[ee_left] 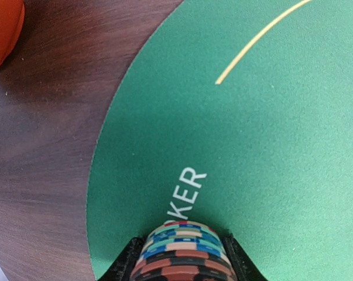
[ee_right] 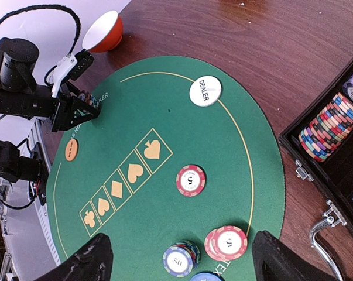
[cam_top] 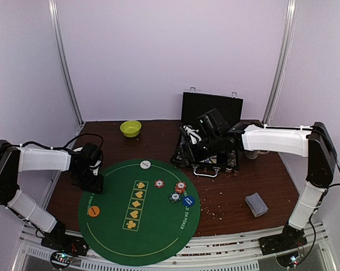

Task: Distribute texas hold em gaming equipment
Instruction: Place the poker chips pile at the big blind area.

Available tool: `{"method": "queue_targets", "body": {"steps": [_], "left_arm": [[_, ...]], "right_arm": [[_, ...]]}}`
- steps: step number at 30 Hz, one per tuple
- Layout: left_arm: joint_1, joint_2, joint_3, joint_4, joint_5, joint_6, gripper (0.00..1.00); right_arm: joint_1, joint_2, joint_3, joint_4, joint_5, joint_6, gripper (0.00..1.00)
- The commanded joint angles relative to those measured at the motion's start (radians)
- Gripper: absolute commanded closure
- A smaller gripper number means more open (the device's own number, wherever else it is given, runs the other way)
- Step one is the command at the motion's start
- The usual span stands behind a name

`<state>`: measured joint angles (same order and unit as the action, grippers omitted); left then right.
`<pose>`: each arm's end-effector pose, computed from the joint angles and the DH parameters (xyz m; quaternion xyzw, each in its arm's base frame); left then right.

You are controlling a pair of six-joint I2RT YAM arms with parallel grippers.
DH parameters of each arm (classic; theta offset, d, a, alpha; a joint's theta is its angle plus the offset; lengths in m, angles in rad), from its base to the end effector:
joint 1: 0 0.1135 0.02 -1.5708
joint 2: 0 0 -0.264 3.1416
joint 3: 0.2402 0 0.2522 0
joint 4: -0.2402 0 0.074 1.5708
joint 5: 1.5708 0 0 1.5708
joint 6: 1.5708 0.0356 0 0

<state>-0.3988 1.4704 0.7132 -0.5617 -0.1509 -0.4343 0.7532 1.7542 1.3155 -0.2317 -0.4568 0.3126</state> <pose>0.2232 -0.0883 0.1458 -0.0270 0.9889 0.0177 0.1448 0.2799 0.2840 0.2575 -0.2878 0.8343 0.3909 0.2615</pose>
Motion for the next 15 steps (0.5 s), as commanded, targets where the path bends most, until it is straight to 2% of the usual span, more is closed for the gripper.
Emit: {"method": "queue_targets", "body": {"steps": [1,4,7,12,15], "left_arm": [[0.012,0.053,-0.062,0.102,0.001,0.013,0.65],[0.011,0.053,-0.063,0.112,0.004,0.01,0.52],[0.012,0.053,-0.059,0.119,0.005,0.018,0.43],[0.011,0.037,-0.045,0.124,0.014,0.028,0.41],[0.011,0.011,-0.028,0.118,0.027,0.032,0.34]], "right_arm": [[0.006,-0.035,-0.004,0.0,-0.008,-0.013,0.15],[0.008,-0.033,0.001,0.0,-0.013,-0.012,0.15],[0.011,-0.03,0.002,0.0,-0.012,-0.01,0.15],[0.03,-0.01,0.01,-0.007,0.026,-0.007,0.16],[0.06,0.019,0.035,-0.028,0.089,-0.019,0.16]]}}
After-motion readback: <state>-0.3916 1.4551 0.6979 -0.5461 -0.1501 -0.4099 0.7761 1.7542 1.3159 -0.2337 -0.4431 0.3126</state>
